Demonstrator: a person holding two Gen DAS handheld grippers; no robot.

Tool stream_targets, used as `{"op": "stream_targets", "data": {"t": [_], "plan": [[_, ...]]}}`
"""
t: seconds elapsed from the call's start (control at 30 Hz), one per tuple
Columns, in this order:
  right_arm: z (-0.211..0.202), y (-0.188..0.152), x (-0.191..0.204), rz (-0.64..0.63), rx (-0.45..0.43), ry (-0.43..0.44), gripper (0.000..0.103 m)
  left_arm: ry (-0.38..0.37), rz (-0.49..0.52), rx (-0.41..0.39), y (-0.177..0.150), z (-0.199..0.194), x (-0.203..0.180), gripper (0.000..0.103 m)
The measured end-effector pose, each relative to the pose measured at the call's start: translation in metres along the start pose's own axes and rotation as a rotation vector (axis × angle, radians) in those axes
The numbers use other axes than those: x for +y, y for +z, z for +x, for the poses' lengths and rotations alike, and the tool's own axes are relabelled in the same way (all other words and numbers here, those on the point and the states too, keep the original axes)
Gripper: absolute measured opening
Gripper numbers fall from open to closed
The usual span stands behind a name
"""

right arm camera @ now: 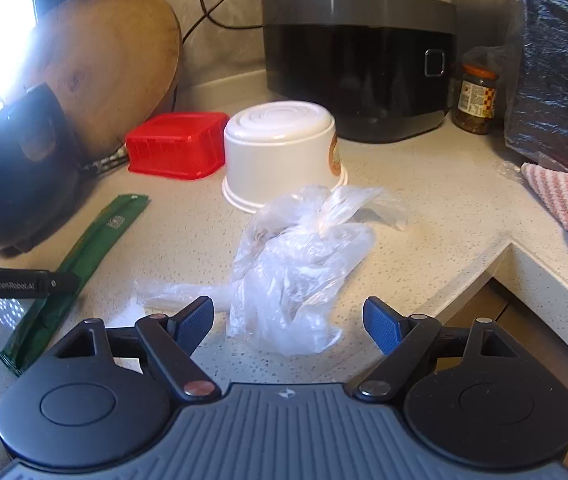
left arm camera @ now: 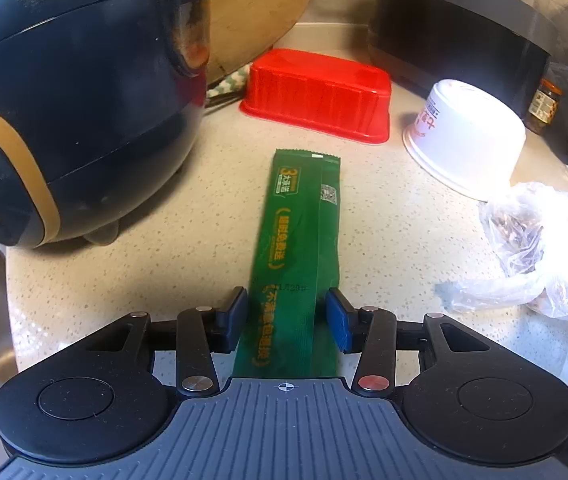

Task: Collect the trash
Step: 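Grasp the green packet with the left gripper while the right gripper reaches the clear plastic bag, then hold the green packet in the left gripper while the right gripper grasps the clear plastic bag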

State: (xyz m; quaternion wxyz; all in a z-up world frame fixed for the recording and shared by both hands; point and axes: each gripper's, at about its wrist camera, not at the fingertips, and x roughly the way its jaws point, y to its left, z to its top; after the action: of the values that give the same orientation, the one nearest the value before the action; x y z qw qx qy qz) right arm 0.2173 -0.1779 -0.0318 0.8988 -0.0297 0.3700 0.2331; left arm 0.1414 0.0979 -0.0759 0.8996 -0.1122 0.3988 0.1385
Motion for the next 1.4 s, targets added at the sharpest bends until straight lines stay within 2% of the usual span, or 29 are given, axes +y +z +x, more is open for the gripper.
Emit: {"op": "stream_targets", "data": {"t": [0.2,0.43,0.5,0.6,0.73,0.9,0.93,0.97,1.0,1.1,1.2,1.4], "plan": [[-0.007,0.019,0.000,-0.052,-0.078,0.009,0.083,-0.023,0.037,-0.030,-0.010,-0.005,-0.001,0.047],[0.018,0.046,0.004,-0.110,-0.076,-0.020,0.083,-0.047,0.043,-0.017,-0.013,-0.010,-0.002,0.044],[0.024,0.048,0.009,-0.139,-0.055,0.000,0.084,-0.041,0.047,-0.014,-0.014,-0.011,-0.003,0.045],[0.039,0.042,0.020,-0.198,0.021,0.048,0.085,-0.029,0.059,-0.007,-0.014,-0.011,-0.006,0.045],[0.056,0.025,0.031,-0.266,0.060,0.002,0.085,-0.023,0.063,-0.002,-0.013,-0.011,-0.007,0.045],[0.064,0.024,0.020,-0.189,0.084,0.021,0.084,-0.021,0.071,-0.006,-0.013,-0.010,-0.008,0.045],[0.065,0.025,0.017,-0.168,0.089,0.030,0.083,-0.020,0.071,-0.006,-0.013,-0.010,-0.008,0.046],[0.065,0.026,0.014,-0.152,0.093,0.037,0.073,-0.021,0.071,-0.007,-0.013,-0.011,-0.008,0.046],[0.065,0.027,0.013,-0.143,0.095,0.040,0.054,-0.022,0.070,-0.008,-0.013,-0.010,-0.008,0.045],[0.057,0.032,0.013,-0.121,0.096,0.077,0.039,-0.031,0.055,-0.011,-0.013,-0.011,-0.006,0.045],[0.039,0.037,0.020,-0.117,0.062,0.131,0.031,-0.062,0.012,-0.025,-0.013,-0.017,0.000,0.038],[-0.006,0.052,0.034,-0.111,-0.038,0.204,0.030,-0.137,-0.047,-0.109,-0.009,-0.042,0.009,0.036]]}}
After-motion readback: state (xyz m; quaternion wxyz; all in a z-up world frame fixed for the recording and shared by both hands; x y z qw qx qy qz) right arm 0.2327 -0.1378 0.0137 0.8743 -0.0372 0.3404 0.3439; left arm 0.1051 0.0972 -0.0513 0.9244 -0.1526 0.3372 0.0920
